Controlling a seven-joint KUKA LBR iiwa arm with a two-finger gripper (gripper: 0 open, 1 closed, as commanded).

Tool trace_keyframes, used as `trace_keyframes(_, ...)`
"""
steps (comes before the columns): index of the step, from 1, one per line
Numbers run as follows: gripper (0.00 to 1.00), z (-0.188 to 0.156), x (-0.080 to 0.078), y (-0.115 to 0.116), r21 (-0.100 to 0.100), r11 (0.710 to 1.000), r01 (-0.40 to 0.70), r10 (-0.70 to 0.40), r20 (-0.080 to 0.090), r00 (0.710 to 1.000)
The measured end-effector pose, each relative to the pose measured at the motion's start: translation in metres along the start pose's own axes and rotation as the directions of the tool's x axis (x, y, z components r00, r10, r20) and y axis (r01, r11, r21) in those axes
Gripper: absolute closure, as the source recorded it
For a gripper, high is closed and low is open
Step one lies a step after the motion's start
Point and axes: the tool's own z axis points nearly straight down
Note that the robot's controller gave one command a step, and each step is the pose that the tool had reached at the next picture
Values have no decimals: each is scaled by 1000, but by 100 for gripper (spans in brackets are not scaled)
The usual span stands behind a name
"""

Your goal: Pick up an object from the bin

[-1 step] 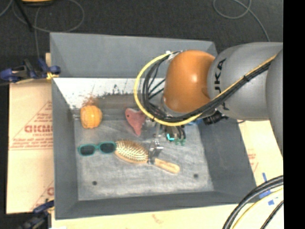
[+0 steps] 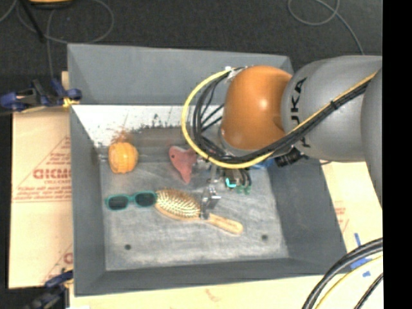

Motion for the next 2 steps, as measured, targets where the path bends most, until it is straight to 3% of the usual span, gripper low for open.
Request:
trace_keyframes(1, 0, 48, 6, 2, 2, 1000, 25, -25, 8, 1000)
trace_keyframes(2, 100, 92, 14, 0, -1, 1000, -9, 9, 14, 1000)
